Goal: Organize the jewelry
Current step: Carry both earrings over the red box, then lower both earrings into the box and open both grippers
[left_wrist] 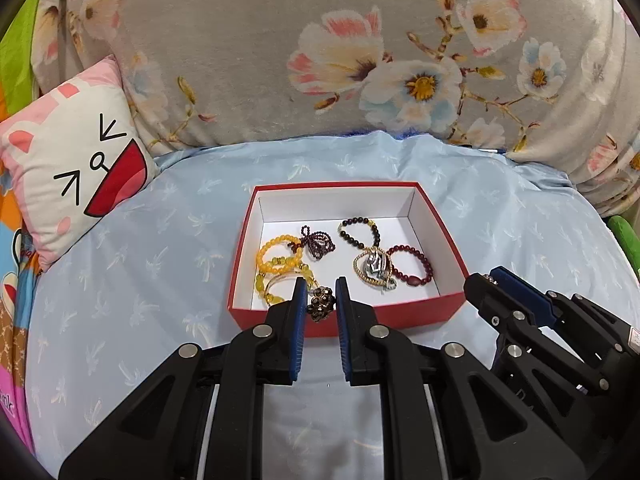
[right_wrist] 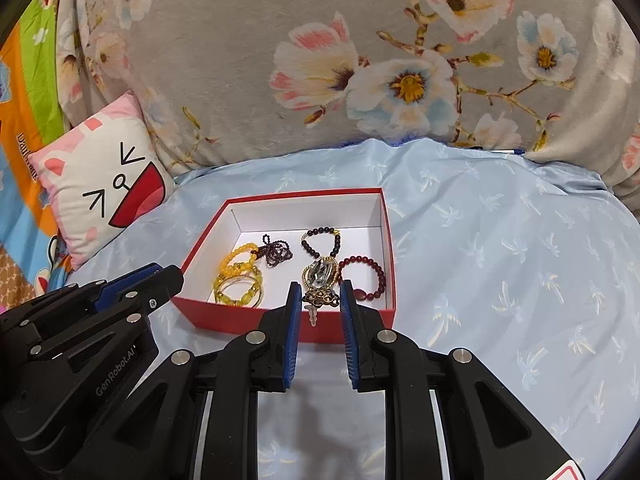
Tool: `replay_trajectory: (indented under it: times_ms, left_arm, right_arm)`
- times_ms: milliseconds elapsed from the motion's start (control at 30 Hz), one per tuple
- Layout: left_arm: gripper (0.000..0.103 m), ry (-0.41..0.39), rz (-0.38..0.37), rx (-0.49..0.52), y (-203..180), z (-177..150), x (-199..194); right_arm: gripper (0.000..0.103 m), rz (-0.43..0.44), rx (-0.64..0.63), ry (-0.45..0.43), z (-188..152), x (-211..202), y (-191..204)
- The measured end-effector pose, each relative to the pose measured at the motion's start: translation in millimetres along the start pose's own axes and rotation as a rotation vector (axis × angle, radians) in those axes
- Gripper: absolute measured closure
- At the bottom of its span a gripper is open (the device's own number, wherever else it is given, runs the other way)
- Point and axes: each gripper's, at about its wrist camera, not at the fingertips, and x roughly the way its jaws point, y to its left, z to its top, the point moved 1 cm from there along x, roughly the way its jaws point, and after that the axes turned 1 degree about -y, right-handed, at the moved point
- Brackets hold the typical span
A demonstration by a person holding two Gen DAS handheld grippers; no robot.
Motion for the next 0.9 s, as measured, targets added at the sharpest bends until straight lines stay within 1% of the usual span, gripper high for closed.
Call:
replay_trajectory:
  times_ms: [400, 600, 900]
  left_arm:
    - [0.089, 0.011, 0.014, 0.000, 1, 21, 36]
    - [0.089, 0.027, 0.017, -0.019, 7, 29, 59]
    - [0.089, 0.053, 0.027, -0.033, 14, 34, 89]
  right_arm:
    - [0.085, -0.017, -0.014, 0.004, 22, 33, -4]
    - [0.085, -0.026, -0.018, 0.009, 32, 52, -5]
    - [0.085, -0.018, 0.004, 0.051, 41, 87, -13]
